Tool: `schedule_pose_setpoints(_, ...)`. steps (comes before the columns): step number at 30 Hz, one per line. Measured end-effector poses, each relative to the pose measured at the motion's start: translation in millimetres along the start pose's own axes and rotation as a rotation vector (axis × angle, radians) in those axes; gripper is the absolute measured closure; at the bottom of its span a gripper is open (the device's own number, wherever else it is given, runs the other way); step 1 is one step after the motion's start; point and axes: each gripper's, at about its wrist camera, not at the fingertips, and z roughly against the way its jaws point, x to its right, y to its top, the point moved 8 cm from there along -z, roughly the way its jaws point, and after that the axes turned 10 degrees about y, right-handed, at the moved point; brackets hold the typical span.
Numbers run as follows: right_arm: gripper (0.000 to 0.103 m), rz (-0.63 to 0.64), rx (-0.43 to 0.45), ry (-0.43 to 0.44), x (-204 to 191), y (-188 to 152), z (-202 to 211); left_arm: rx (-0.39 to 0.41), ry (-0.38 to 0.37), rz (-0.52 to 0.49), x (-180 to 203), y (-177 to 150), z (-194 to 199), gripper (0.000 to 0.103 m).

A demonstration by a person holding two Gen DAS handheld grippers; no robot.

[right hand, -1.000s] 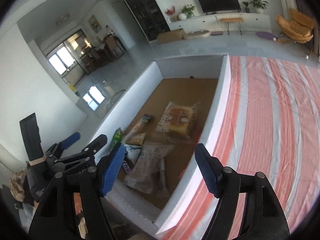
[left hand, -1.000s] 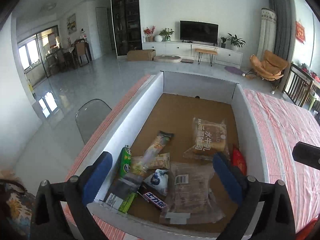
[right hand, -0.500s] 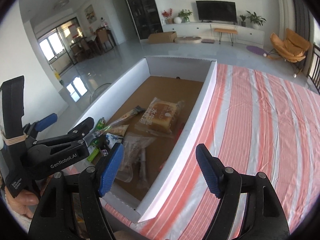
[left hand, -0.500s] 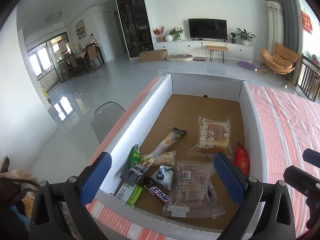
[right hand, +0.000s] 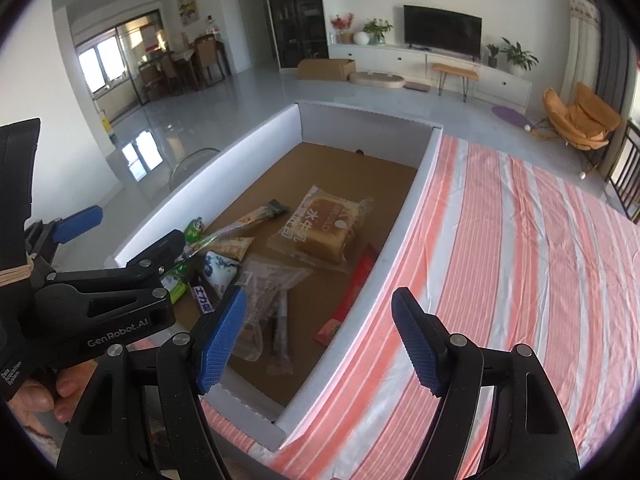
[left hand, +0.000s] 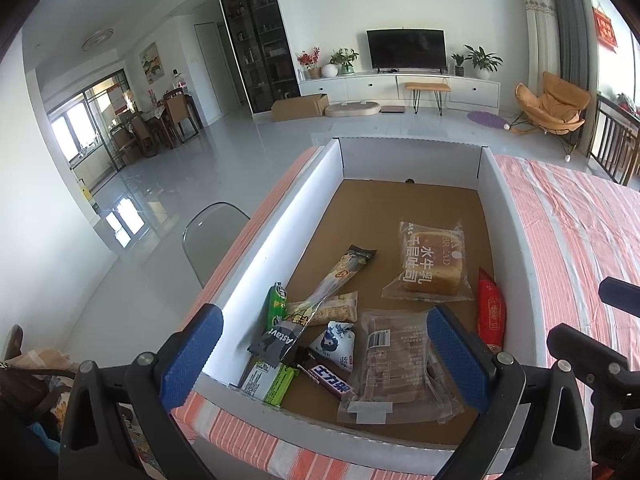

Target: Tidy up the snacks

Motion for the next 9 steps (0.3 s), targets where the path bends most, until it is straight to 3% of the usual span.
schedule_pose_setpoints(5, 0.025, 0.008, 0.000, 0.004, -3.8, 2.4, -2.7, -0.038, -0.056, 0.017, 1.0, -3.4, -0.7, 0.000)
schedule_pose_setpoints(9, 0.025, 0.018, -0.004, 0.008, -8.2, 2.3, -5.7, -0.037, -0.055, 0.021, -1.0, -5.3, 0.2, 0.000)
